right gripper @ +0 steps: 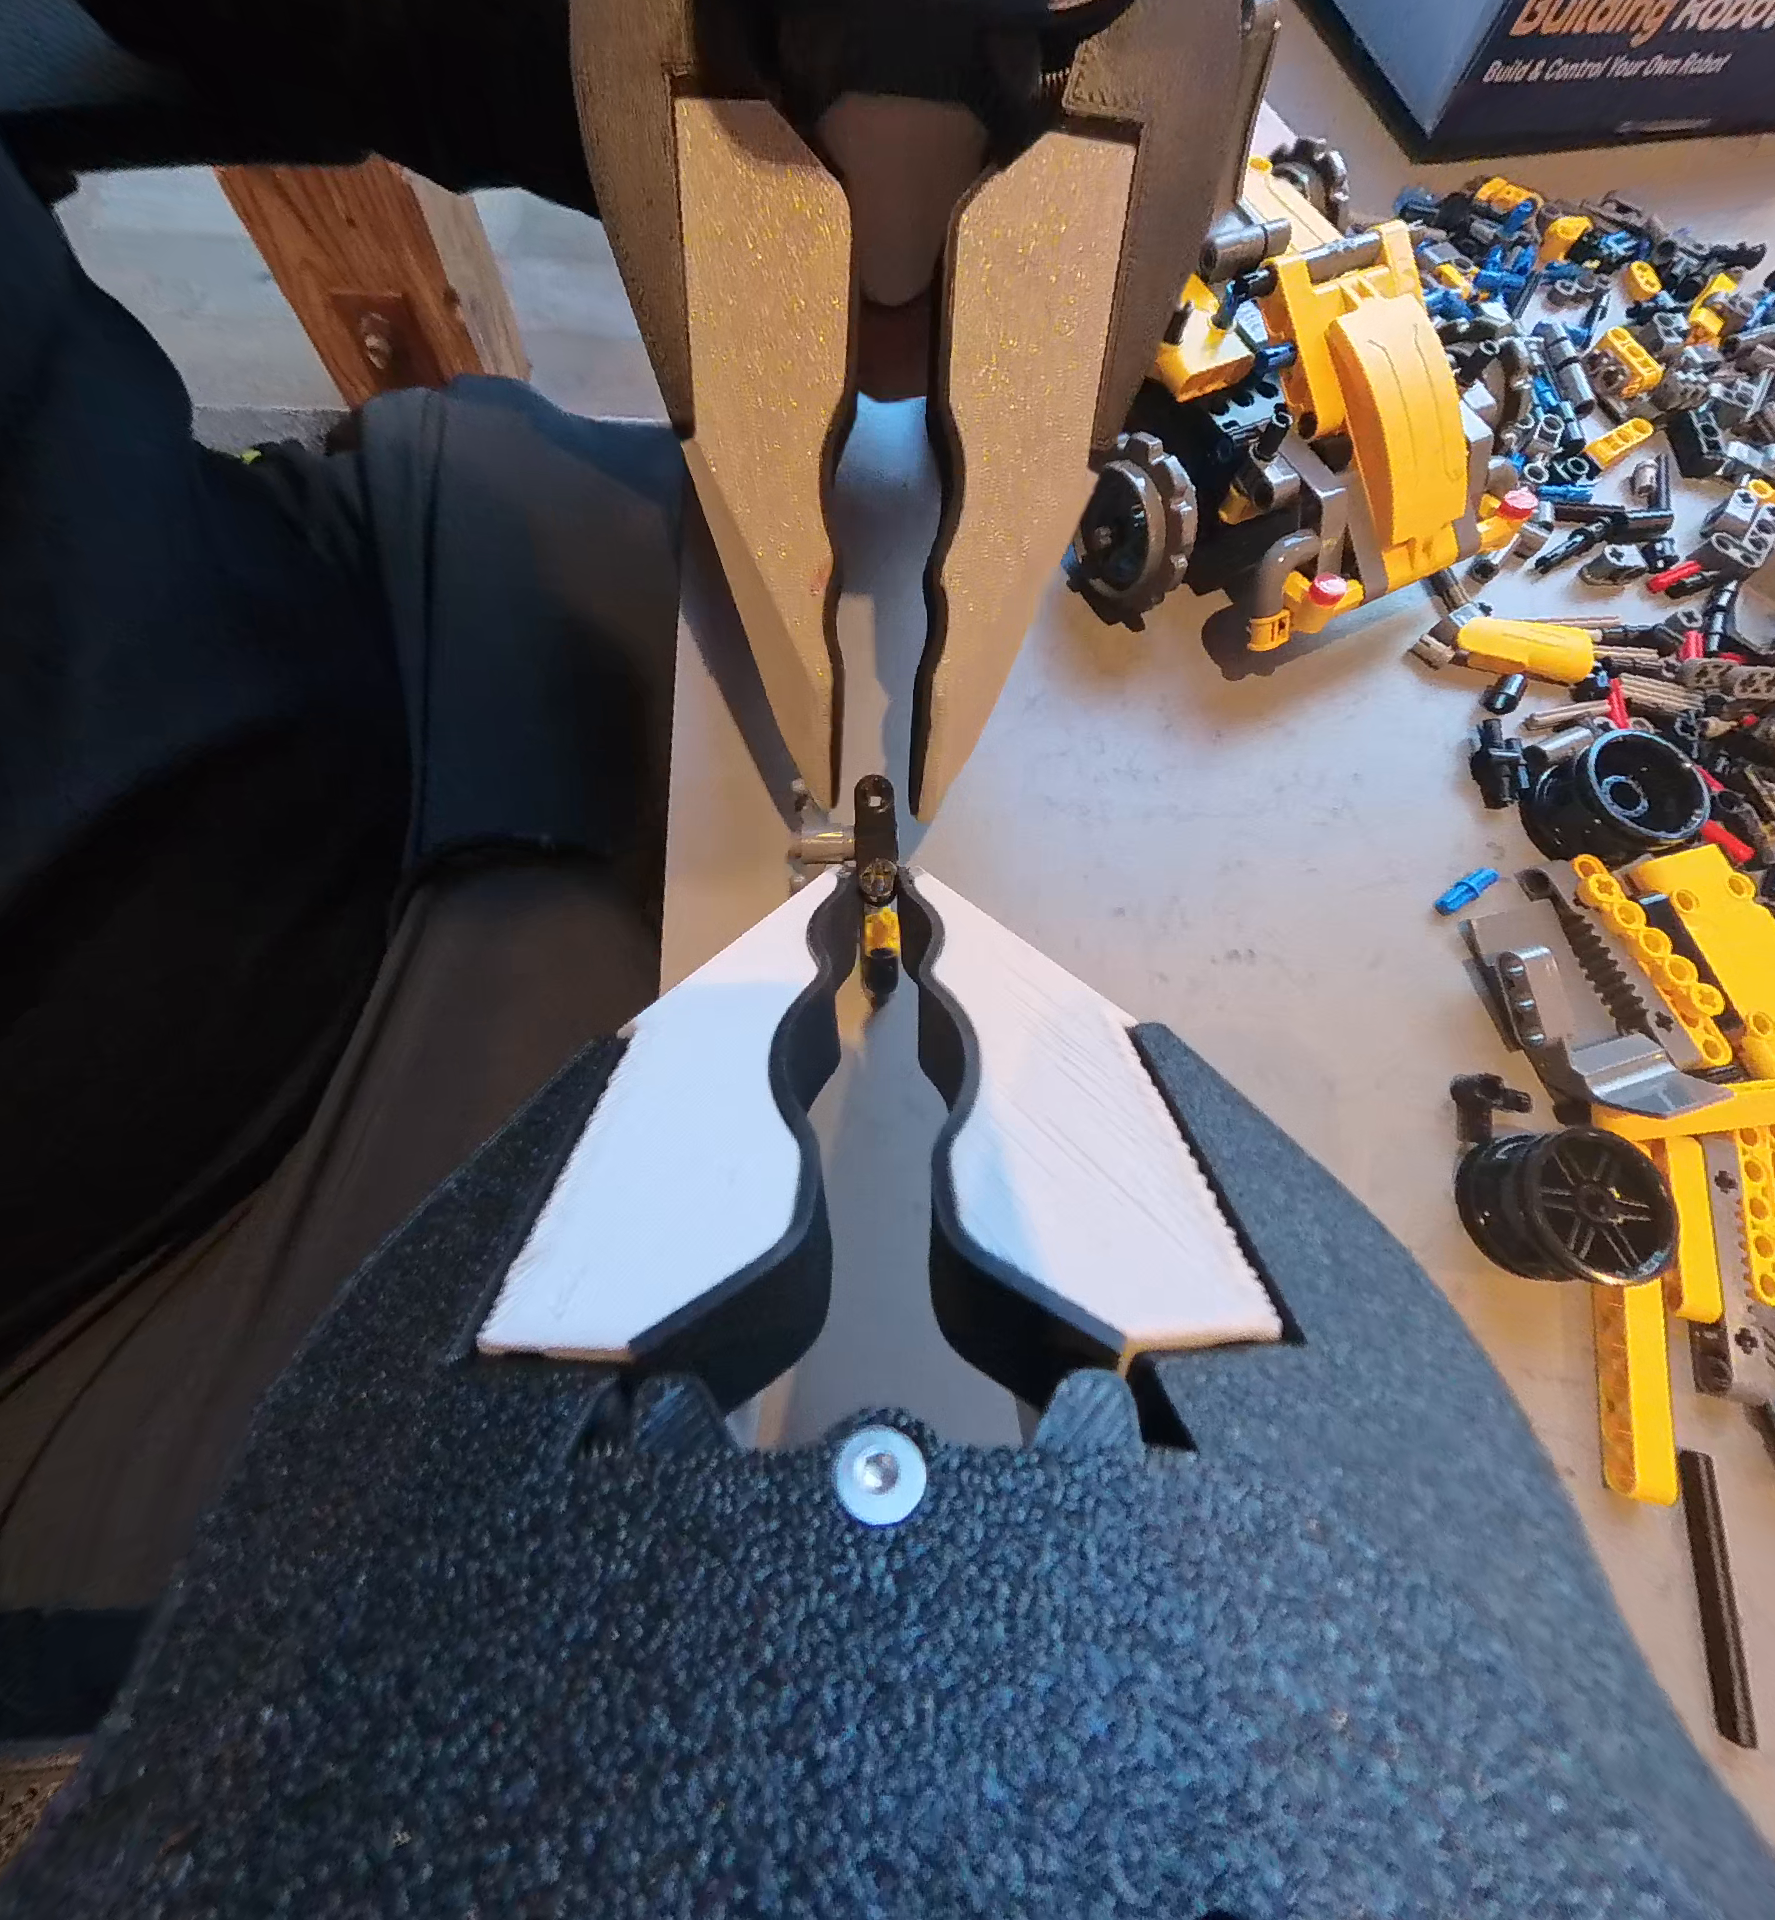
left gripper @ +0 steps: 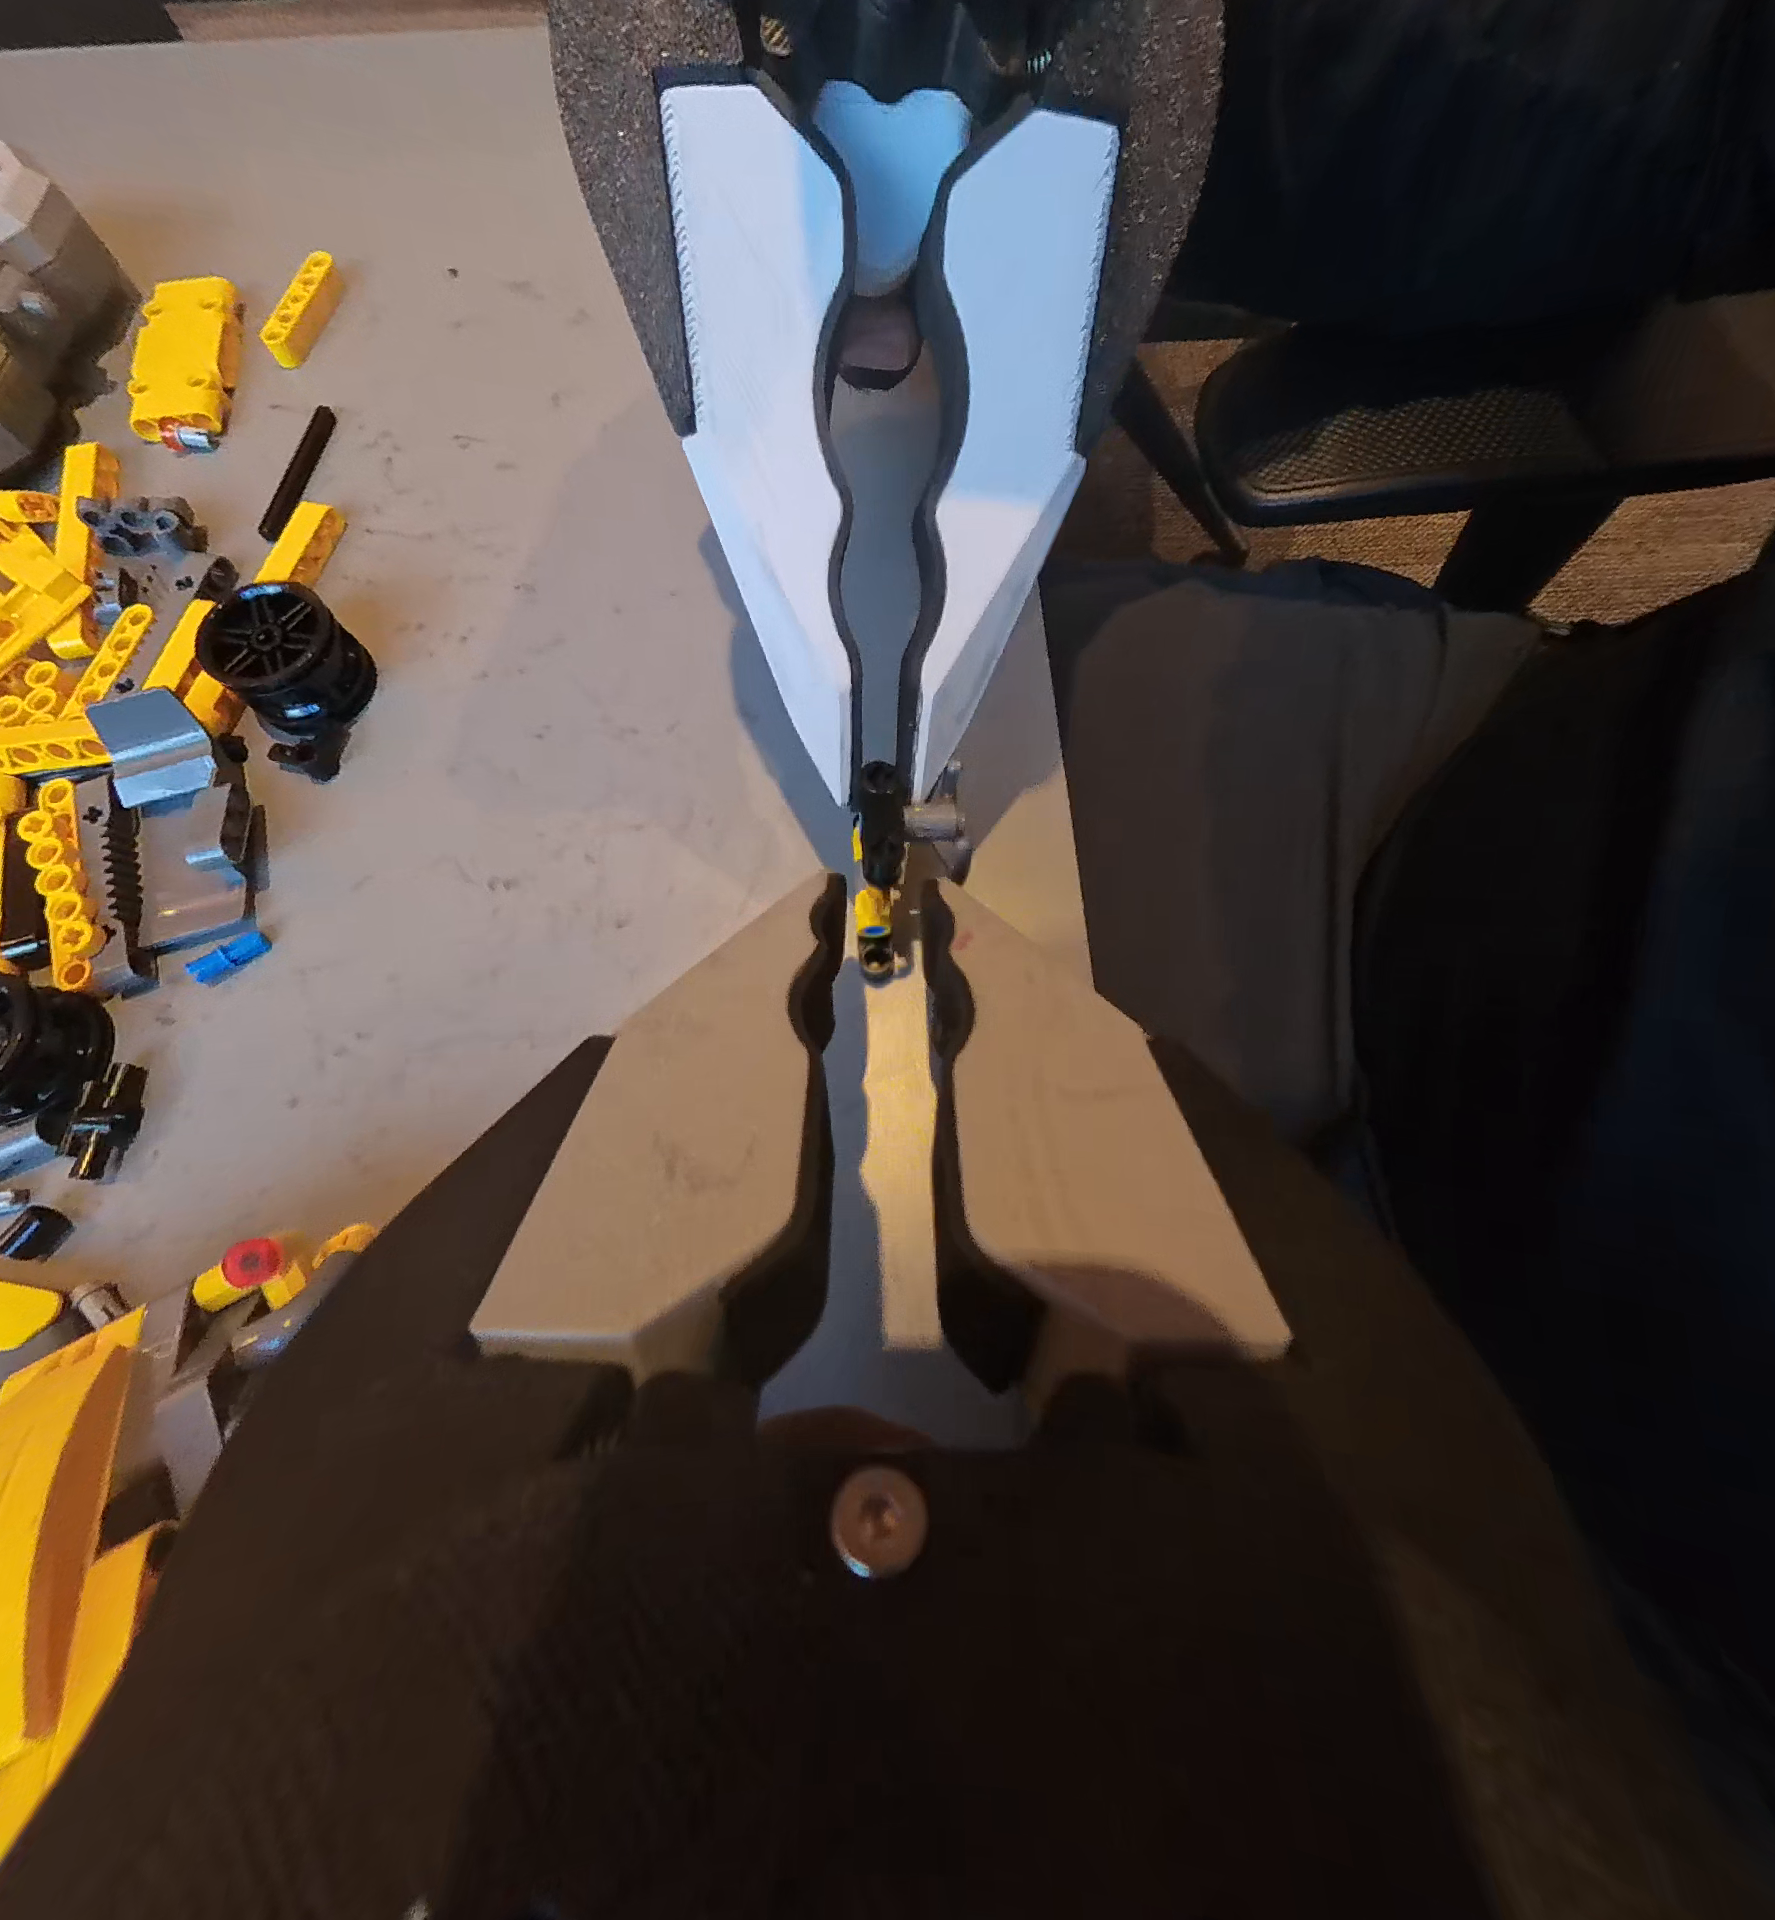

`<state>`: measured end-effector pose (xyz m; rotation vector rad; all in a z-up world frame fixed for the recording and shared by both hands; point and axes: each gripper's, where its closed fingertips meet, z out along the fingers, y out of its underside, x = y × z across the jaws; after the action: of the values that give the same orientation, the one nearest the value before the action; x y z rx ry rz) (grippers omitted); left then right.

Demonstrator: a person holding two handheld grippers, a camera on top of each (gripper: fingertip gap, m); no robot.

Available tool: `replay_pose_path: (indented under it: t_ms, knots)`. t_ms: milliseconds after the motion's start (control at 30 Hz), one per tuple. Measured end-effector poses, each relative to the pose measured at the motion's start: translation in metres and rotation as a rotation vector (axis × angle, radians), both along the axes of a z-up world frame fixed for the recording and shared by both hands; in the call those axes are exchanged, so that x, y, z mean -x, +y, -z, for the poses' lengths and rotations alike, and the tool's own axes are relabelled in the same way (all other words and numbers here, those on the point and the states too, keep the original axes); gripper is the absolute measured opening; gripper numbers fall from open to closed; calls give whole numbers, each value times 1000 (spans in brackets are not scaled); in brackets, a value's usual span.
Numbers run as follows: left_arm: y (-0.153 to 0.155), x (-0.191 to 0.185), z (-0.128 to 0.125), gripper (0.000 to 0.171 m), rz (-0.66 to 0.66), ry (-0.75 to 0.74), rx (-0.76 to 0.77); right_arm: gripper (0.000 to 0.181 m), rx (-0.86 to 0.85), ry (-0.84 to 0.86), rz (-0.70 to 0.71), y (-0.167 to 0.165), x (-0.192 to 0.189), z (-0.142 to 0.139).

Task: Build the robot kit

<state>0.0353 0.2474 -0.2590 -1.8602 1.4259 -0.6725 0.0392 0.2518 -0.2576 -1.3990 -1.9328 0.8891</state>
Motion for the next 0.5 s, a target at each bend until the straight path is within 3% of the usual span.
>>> replay_pose_path:
  t_ms: [500]
  knots:
    - [-2, -3, 6, 4, 35, 48, -43, 6, -74, -52, 6, -4, 1, 3]
